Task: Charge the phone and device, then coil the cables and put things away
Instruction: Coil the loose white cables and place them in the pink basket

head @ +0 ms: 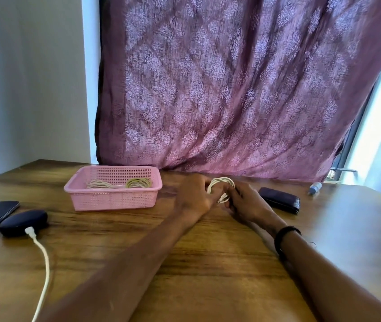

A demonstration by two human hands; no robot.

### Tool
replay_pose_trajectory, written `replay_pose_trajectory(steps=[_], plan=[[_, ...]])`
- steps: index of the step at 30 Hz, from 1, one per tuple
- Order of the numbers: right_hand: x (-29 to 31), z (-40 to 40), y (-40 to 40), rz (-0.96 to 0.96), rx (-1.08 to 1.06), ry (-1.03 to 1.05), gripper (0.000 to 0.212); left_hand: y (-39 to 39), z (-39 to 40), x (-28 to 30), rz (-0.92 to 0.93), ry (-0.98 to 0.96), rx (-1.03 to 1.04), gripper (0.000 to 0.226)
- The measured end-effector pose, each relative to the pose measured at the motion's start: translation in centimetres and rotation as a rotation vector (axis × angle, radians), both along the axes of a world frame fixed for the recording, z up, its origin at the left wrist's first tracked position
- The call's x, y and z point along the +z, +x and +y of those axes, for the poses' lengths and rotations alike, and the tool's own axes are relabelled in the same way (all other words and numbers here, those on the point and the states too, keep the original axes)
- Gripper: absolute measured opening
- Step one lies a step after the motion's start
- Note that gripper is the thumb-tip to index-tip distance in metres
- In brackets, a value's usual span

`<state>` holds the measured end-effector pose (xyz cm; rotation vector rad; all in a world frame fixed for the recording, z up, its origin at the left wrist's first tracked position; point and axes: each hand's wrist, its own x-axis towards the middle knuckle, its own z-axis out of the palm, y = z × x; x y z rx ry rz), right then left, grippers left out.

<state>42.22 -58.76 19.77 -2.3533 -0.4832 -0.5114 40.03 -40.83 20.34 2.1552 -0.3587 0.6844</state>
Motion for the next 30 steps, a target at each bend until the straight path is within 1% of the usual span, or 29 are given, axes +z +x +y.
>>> replay_pose_trajectory(steps=[1,2,4,6,8,11,12,14,17,20,22,23,24,25,28,29,30], plan=[[-0.1,-0.1,0.0,-0.02,-0.013,-0.031,0.032,-0.2,0.0,0.0,-0.027,0.096,0.034,0.038],[-0.2,-0.2,0.1,-0.029,-0.022,-0.058,0.033,-0.4,0.0,0.2,-0.019,0.158,0.034,0.033],[-0.4,-0.4,0.2,-0.026,-0.042,-0.112,0.034,-0.6,0.0,0.5,0.032,0.285,0.054,0.02],[-0.4,-0.5,0.3,-0.03,-0.056,-0.148,0.035,-1.0,-0.2,1.0,0.09,0.413,0.069,0.017],[-0.2,-0.3,0.4,-0.019,-0.055,-0.161,0.036,-0.9,-0.3,1.3,0.113,0.495,0.076,0.015],[-0.2,-0.3,0.5,0.014,-0.055,-0.161,0.038,-1.4,-0.3,1.6,0.083,0.645,0.116,0.022],[-0.2,-0.4,0.5,0.027,-0.059,-0.159,0.039,-1.5,-0.2,1.6,0.061,0.673,0.124,0.022],[0.0,-0.9,0.6,0.076,-0.06,-0.117,0.04,-1.5,0.0,1.6,0.026,0.659,0.13,0.012],[0.4,-1.5,0.6,0.239,0.016,0.092,0.038,-0.8,0.7,1.4,0.008,0.515,0.094,0.003],[0.5,-1.2,-0.2,0.329,0.062,0.236,0.037,0.3,1.9,0.8,0.016,0.377,0.0,0.013],[0.2,-0.6,-0.8,0.342,0.09,0.298,0.038,0.8,2.6,0.1,0.038,0.318,-0.045,0.014],[0.0,-0.3,-1.0,0.339,0.107,0.343,0.038,0.9,2.7,-0.2,0.061,0.259,-0.054,0.015],[-0.1,-0.2,-1.2,0.336,0.129,0.396,0.038,0.9,2.5,-0.6,0.102,0.161,-0.066,0.015],[-0.1,-0.1,-1.3,0.336,0.156,0.448,0.038,0.8,2.3,-0.7,0.151,0.017,-0.087,0.014],[0.4,0.2,-1.3,0.338,0.203,0.527,0.034,0.4,1.1,0.0,0.3,-0.528,-0.12,0.003],[0.6,0.4,-1.4,0.338,0.206,0.539,0.034,0.1,0.9,0.5,0.354,-0.652,-0.122,0.004],[0.6,0.6,-1.5,0.343,0.201,0.557,0.034,-0.1,0.7,0.8,0.391,-0.724,-0.125,0.005]])
